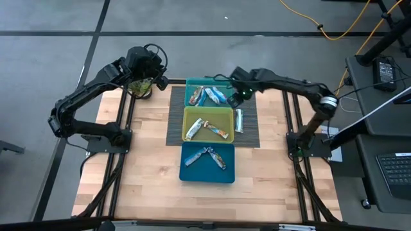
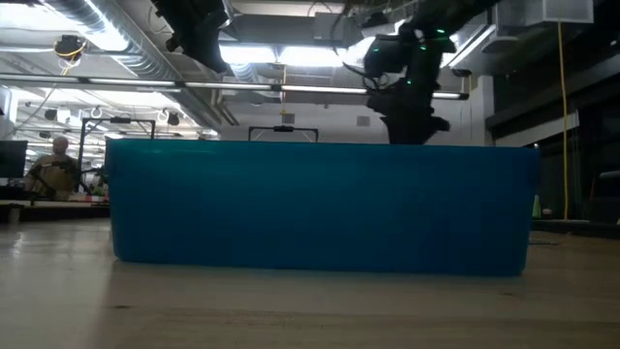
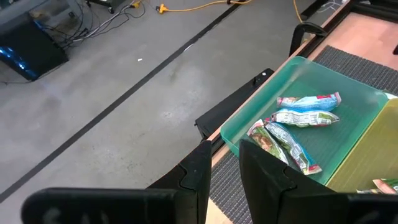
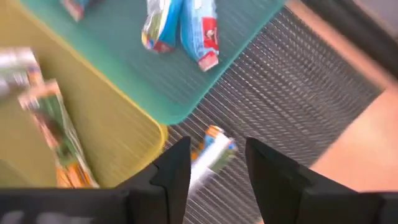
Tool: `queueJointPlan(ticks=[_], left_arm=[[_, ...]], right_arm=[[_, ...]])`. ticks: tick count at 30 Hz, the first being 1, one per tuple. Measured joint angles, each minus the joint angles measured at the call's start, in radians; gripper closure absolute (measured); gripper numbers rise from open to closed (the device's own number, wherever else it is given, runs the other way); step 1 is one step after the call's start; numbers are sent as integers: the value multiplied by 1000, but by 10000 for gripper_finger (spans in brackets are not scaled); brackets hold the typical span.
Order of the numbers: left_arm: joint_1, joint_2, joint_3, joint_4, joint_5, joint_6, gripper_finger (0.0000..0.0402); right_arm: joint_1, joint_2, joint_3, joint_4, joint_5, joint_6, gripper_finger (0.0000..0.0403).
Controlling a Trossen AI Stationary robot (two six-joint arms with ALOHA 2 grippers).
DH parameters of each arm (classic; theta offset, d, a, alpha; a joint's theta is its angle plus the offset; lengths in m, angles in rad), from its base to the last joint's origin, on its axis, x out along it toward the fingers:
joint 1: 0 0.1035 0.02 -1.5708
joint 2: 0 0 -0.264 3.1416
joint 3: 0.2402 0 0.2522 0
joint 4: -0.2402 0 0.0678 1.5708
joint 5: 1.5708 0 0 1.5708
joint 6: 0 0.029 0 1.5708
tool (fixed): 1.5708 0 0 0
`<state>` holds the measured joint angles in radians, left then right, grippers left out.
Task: Pick and place Granola Bars by type
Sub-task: Put the yellow granola bar into the yellow bin
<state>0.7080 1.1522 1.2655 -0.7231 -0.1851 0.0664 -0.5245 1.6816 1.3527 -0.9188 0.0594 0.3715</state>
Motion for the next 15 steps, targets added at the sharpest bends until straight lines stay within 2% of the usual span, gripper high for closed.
queueJointPlan(ticks=[4,9,15], left_arm=[[0,0,0,0,1,0,327],[0,0,0,0,8,0,327],[0,0,0,0,43,0,327]], right_arm=[[1,-76,-148,185,-59,147,249],[14,-73,-245,237,-87,201,245],[29,-69,-334,304,-114,259,198]])
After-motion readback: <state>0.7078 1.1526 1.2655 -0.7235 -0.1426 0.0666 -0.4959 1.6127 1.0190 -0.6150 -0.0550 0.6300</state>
